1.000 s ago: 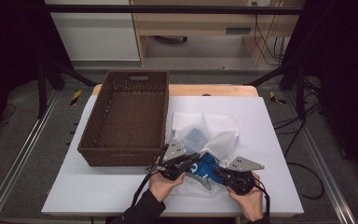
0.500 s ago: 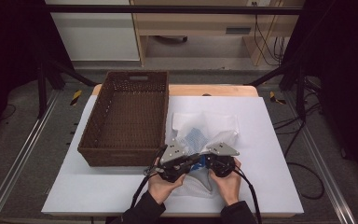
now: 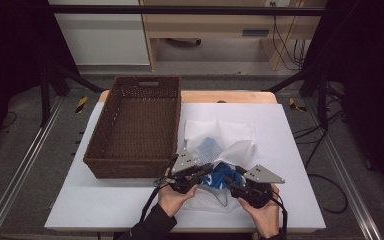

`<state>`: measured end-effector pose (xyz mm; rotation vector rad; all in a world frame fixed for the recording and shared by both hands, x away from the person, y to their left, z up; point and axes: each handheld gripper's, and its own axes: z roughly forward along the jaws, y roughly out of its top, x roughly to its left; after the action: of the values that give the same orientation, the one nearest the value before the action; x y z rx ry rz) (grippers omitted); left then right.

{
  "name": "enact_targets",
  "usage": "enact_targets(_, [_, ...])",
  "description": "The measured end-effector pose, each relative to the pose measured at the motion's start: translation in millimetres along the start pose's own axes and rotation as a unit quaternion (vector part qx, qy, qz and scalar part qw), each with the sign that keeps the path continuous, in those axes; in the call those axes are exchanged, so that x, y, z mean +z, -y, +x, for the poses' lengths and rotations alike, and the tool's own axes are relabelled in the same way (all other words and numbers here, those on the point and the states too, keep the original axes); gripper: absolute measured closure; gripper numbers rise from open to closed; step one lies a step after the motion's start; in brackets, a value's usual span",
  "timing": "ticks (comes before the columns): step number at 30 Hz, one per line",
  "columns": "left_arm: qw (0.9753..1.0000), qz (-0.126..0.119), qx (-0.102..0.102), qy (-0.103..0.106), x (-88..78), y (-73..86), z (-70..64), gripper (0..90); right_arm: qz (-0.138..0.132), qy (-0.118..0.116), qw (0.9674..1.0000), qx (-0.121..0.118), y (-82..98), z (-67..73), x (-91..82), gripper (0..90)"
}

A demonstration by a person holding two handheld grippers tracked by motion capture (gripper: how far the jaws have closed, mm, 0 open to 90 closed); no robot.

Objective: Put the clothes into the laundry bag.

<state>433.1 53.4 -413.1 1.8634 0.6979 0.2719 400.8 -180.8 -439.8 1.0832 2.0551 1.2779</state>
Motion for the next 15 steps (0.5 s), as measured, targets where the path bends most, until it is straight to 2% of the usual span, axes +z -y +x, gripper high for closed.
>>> enact_targets(3, [1.0, -0.002, -0.002, -0.001, -0.2, -0.1, 0.8, 88.9, 0.001, -0.017, 0.9998, 0.007, -1.0, 6.6, 3.3, 34.9])
enact_targets(5, [1.0, -0.002, -0.002, -0.002, -0.5, -0.1, 0.6, 88.9, 0.012, -0.024, 0.9996, 0.005, 2.1, 14.7, 14.9, 30.1])
enact_targets(9, [1.0, -0.004, -0.002, 0.0, -1.8, 0.0, -0.1, 88.9, 0.056, -0.015, 0.9983, 0.006, 14.3, 20.2, 40.6, 34.0])
enact_targets(11, [1.0, -0.004, -0.002, 0.0, -1.8, 0.1, -0.1, 88.9, 0.091, 0.004, 0.9959, 0.002, 21.7, 17.5, 54.0, 49.6])
enact_targets(13, [1.0, -0.003, -0.002, 0.001, -1.2, 0.3, 0.5, 88.9, 0.096, 0.017, 0.9952, -0.006, 22.5, 15.5, 56.4, 66.6])
enact_targets(14, [1.0, -0.002, -0.003, 0.001, -1.2, 0.3, 0.5, 88.9, 0.097, 0.01, 0.9952, -0.004, 21.5, 13.5, 56.0, 76.0])
enact_targets(15, [1.0, -0.003, -0.004, 0.002, -1.3, 0.3, 0.4, 88.9, 0.095, 0.003, 0.9954, 0.003, 20.6, 12.1, 55.7, 78.0])
